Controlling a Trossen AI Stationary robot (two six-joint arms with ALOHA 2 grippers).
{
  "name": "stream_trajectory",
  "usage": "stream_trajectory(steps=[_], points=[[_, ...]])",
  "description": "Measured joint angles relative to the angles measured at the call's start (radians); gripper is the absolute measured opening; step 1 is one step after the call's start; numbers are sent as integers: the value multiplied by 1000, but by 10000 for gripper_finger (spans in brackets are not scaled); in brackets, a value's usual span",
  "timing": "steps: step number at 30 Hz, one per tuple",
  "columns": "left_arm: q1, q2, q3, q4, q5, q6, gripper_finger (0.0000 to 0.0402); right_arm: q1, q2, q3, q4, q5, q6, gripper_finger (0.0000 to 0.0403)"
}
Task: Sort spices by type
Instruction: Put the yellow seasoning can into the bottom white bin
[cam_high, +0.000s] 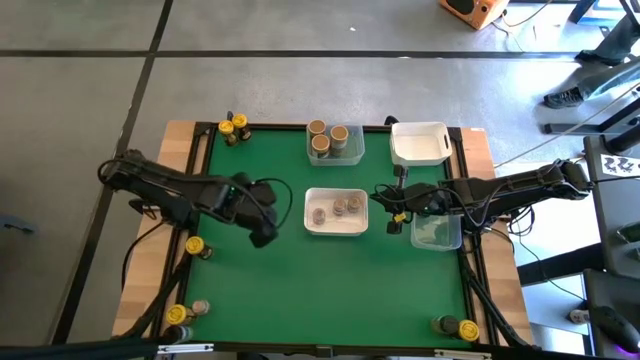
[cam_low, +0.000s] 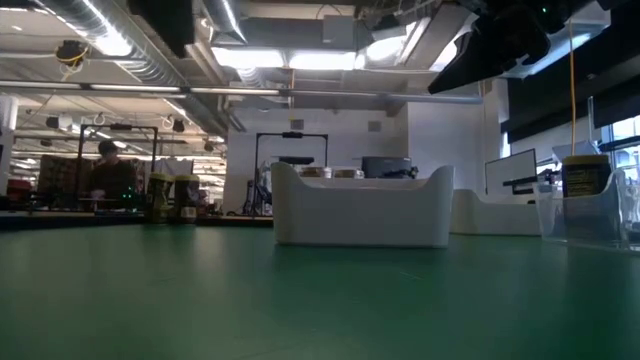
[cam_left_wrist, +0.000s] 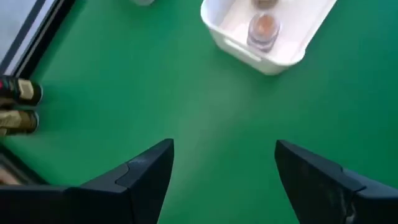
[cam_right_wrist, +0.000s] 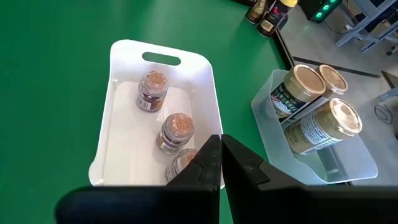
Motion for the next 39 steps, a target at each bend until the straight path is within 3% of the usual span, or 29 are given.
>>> stream_trajectory(steps=[5, 9, 19, 26, 33, 39], points=[[-50, 1, -29, -117, 23, -89, 276, 0, 0, 0, -1, 0, 0, 14], [-107, 2, -65, -209, 101, -167, 276, 0, 0, 0, 0, 0, 0, 14], [-268, -24, -146, -203, 199, -281, 276, 0, 0, 0, 0, 0, 0, 14], [-347, -153, -249, -206, 259, -505, 276, 0, 0, 0, 0, 0, 0, 14], [-417, -256, -378, -207, 378, -731, 276, 0, 0, 0, 0, 0, 0, 14], [-431, -260, -452, -204, 486, -775, 276, 0, 0, 0, 2, 0, 0, 14]])
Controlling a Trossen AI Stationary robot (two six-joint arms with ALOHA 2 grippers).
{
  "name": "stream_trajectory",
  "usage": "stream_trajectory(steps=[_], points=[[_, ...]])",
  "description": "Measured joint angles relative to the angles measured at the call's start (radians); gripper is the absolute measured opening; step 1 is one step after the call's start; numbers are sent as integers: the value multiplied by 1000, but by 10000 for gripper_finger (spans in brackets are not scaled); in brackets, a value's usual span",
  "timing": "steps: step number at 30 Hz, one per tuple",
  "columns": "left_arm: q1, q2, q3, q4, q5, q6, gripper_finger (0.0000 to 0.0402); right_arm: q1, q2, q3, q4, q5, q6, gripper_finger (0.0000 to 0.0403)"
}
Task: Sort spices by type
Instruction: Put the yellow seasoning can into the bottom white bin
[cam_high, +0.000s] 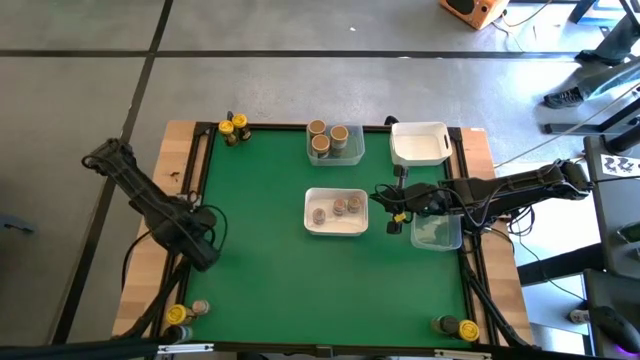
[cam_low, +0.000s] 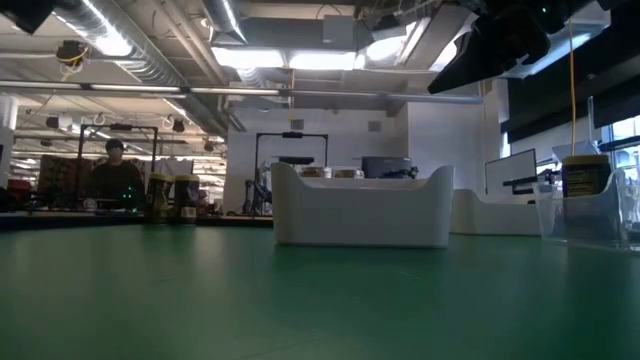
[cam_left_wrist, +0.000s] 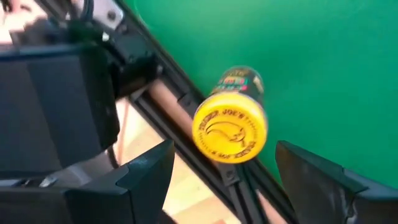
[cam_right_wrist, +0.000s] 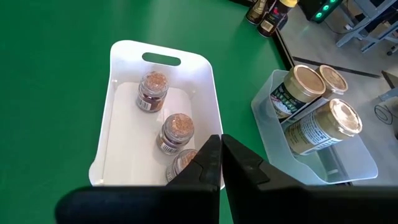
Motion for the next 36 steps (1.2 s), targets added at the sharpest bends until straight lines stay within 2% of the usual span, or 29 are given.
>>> stream_trajectory(steps=[4, 18, 28, 36], points=[[0, 0, -29, 50, 31, 1, 276, 0, 0, 0, 0, 0, 0, 14], [-4, 1, -110, 75, 30, 12, 276, 0, 0, 0, 2, 0, 0, 14], [-4, 1, -204, 183, 32, 34, 276, 0, 0, 0, 1, 0, 0, 14], [-3, 1, -244, 343, 32, 100, 267, 0, 0, 0, 1, 0, 0, 14]])
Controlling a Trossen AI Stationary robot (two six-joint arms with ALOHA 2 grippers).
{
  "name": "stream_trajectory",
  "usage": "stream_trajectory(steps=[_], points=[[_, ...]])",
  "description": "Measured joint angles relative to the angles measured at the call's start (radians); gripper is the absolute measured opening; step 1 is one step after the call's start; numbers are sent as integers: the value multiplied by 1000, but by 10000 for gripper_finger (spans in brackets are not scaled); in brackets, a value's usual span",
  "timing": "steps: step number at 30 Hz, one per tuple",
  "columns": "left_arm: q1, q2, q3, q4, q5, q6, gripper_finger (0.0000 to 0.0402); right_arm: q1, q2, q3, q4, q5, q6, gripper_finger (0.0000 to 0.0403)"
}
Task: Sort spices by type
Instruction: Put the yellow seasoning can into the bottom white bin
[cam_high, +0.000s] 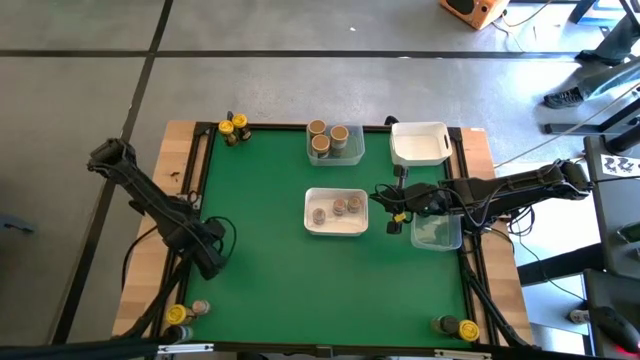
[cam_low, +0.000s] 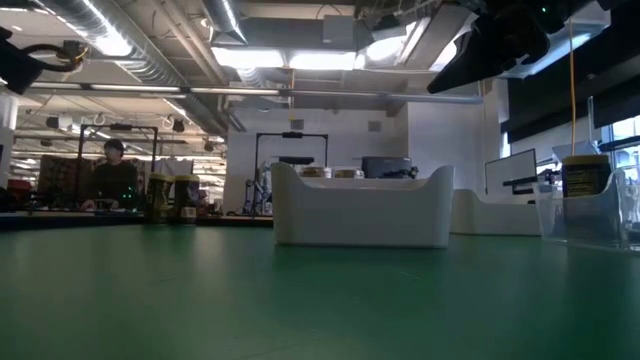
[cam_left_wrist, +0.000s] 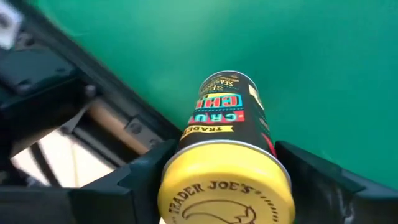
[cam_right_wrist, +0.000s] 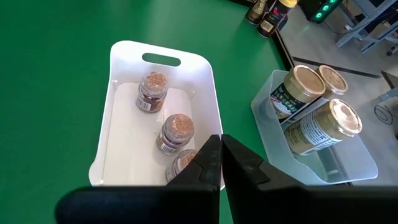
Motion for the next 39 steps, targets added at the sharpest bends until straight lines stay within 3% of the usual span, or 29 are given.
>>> stream_trajectory(steps=[6, 17, 23, 30, 36, 39], points=[[8, -1, -4, 20, -9, 5, 215, 0, 0, 0, 0, 0, 0, 14], [124, 0, 21, 195, -130, 141, 224, 0, 0, 0, 35, -45, 1, 14], [224, 0, 44, 406, -235, 323, 216, 0, 0, 0, 79, -181, -2, 14], [311, 51, 45, 654, -264, 528, 216, 0, 0, 0, 130, -403, 0, 14], [338, 188, 155, 653, -264, 683, 216, 1, 27, -1, 181, -608, 46, 14], [350, 265, 257, 593, -252, 755, 216, 2, 58, -7, 216, -628, 118, 14]])
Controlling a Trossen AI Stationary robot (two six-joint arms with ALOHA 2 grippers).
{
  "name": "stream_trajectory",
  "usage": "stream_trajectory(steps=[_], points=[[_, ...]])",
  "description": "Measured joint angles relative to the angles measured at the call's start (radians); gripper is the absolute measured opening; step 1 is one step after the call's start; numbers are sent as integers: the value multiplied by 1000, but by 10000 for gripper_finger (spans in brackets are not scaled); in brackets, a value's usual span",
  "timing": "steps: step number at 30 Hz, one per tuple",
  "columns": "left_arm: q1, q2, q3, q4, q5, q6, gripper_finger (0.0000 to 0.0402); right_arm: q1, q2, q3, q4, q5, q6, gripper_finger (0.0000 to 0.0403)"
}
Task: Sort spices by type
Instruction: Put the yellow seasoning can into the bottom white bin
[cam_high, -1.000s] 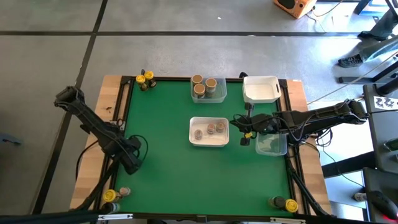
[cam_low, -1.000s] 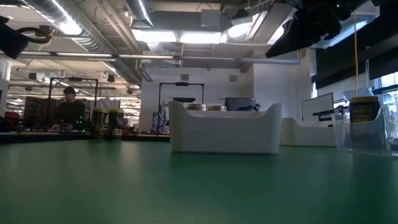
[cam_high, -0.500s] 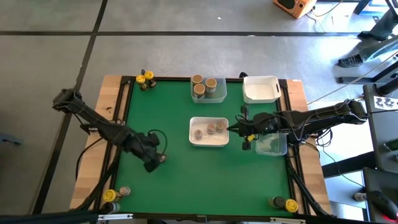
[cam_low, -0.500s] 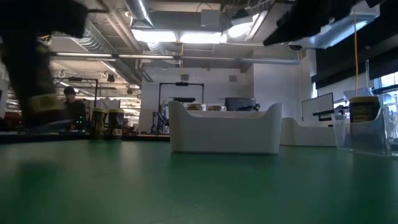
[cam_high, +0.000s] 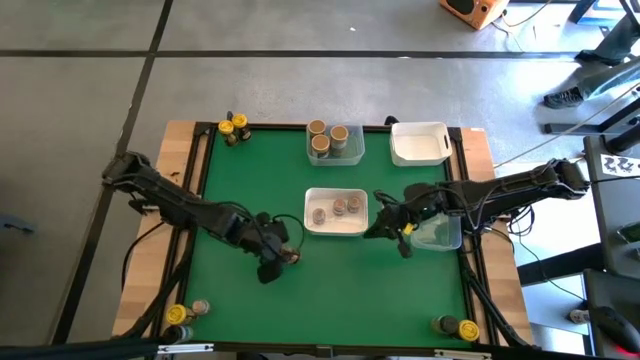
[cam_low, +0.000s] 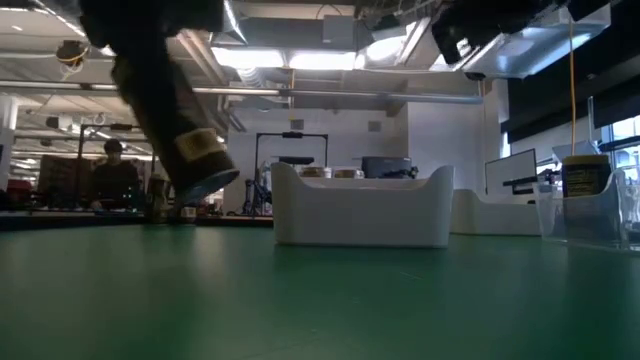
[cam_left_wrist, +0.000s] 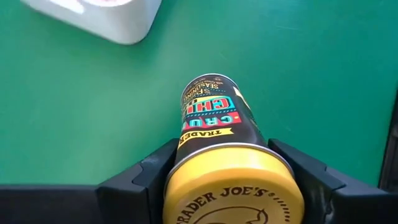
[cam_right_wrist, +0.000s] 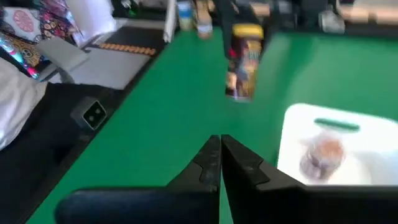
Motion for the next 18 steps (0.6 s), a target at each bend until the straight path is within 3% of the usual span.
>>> stream_trajectory(steps=[6, 11, 18], points=[[11, 141, 187, -127, 0, 92, 216, 20, 87, -1, 58, 17, 118, 14], [11, 235, 234, -131, 4, 95, 230, 112, 177, -1, 191, 15, 119, 14], [11, 334, 286, -130, 31, 76, 222, 163, 289, -1, 289, 106, 119, 14]])
